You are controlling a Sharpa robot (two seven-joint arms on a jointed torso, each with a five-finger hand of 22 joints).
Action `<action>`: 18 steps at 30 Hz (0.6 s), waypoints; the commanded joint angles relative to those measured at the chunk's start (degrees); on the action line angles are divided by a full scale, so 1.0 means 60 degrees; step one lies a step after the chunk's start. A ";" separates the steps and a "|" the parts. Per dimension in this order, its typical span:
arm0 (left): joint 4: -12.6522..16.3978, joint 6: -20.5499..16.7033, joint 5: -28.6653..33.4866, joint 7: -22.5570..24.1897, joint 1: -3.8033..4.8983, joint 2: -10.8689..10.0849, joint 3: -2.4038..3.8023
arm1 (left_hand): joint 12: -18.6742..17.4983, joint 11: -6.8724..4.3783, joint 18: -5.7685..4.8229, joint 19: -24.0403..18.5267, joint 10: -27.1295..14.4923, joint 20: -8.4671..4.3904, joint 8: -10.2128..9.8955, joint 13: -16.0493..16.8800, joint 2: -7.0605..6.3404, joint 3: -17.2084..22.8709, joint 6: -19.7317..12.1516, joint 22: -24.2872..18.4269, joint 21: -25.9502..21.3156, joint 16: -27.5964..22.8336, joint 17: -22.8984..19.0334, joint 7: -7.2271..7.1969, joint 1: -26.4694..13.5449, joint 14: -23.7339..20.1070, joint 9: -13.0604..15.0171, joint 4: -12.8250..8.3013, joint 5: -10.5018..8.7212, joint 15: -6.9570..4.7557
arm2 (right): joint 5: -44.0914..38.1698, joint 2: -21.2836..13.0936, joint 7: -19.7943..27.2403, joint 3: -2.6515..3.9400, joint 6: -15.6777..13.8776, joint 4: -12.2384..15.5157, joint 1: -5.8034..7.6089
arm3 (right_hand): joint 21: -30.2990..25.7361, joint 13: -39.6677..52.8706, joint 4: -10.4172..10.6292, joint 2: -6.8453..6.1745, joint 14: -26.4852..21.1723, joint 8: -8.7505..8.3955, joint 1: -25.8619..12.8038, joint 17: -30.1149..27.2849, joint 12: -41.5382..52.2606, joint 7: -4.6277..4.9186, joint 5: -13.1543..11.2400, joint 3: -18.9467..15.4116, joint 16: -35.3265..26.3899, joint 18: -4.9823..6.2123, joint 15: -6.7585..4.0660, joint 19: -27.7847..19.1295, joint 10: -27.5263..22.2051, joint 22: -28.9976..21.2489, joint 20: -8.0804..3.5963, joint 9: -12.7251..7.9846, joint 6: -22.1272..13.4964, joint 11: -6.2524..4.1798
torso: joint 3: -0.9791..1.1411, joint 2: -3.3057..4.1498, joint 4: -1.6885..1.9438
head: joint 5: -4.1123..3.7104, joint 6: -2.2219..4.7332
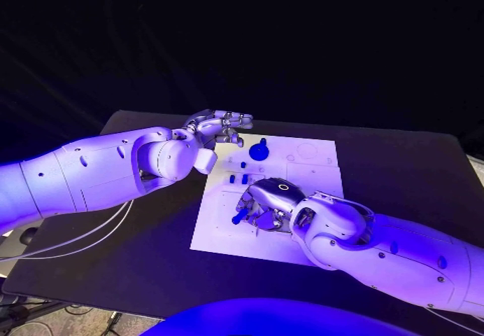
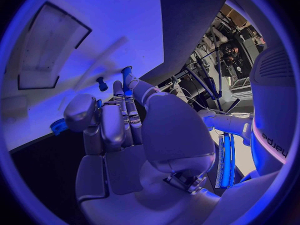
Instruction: Assemble the parts on the task board
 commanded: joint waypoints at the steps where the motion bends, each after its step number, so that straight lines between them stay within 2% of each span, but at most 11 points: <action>1: 0.0006 0.0190 -0.0030 0.0037 0.0003 0.0021 0.0007 | 0.0020 -0.0001 0.0109 0.0006 -0.0035 0.0035 0.0041 -0.0009 0.0033 0.0001 -0.0044 -0.0008 -0.0033 -0.0046 -0.0009 -0.0011 0.0073 -0.0035 0.0006 -0.0044 0.0060 0.0001 | -0.0281 0.0088 -0.0164 -0.0006 0.0677 -0.0016 -0.0007 | 0.0046 0.0003 0.0054 -0.0028 0.0274 0.0026 -0.0096 -0.0025 -0.0059 0.0002 0.0039 -0.0010 0.0008 -0.0061 -0.0041 0.0015 0.0059 -0.0019 -0.0020 0.0011 0.0047 0.0032 | -0.0005 -0.0004 -0.0001 | -0.0006 -0.0020; 9: 0.0013 0.0183 -0.0030 0.0035 0.0003 0.0034 0.0007 | 0.0020 -0.0001 0.0109 0.0006 -0.0035 0.0035 0.0041 -0.0009 0.0033 0.0001 -0.0044 -0.0008 -0.0033 -0.0046 -0.0009 -0.0011 0.0073 -0.0035 0.0006 -0.0044 0.0060 0.0001 | -0.0595 0.0330 -0.0329 -0.0011 0.1113 -0.0064 -0.0005 | 0.0030 0.0001 0.0058 -0.0042 0.0276 0.0022 -0.0110 -0.0004 -0.0070 0.0001 0.0038 -0.0019 0.0025 -0.0056 -0.0039 -0.0001 0.0054 -0.0047 -0.0018 0.0010 0.0042 0.0034 | -0.0012 -0.0004 0.0021 | -0.0023 -0.0034; 14: 0.0017 0.0166 -0.0030 0.0045 0.0003 0.0033 0.0007 | 0.0020 -0.0001 0.0109 0.0006 -0.0035 0.0035 0.0041 -0.0009 0.0033 0.0001 -0.0044 -0.0008 -0.0033 -0.0046 -0.0009 -0.0011 0.0073 -0.0035 0.0006 -0.0044 0.0060 0.0001 | -0.0830 0.0412 -0.0464 -0.0017 0.1085 -0.0062 -0.0003 | -0.0009 -0.0004 0.0071 -0.0101 0.0269 -0.0010 -0.0160 -0.0010 -0.0118 0.0011 0.0036 -0.0049 0.0025 -0.0044 -0.0028 -0.0045 0.0015 -0.0113 -0.0012 -0.0002 -0.0004 0.0047 | -0.0014 -0.0011 0.0011 | -0.0010 -0.0038; 18: 0.0017 0.0156 -0.0030 0.0052 0.0003 0.0032 0.0007 | 0.0029 0.0000 0.0108 0.0005 -0.0041 0.0035 0.0045 -0.0009 0.0028 -0.0004 -0.0047 -0.0012 -0.0037 -0.0047 -0.0015 -0.0009 0.0078 -0.0041 0.0006 -0.0051 0.0059 0.0003 | -0.0999 0.0443 -0.0502 -0.0028 0.0885 -0.0032 -0.0004 | -0.0151 -0.0031 0.0113 -0.0367 0.0225 -0.0282 -0.0337 -0.0090 -0.0405 0.0231 0.0051 -0.0133 -0.0026 -0.0017 0.0121 -0.0194 -0.0482 -0.0339 0.0062 -0.0127 -0.0535 0.0246 | -0.0012 -0.0008 0.0002 | -0.0001 -0.0036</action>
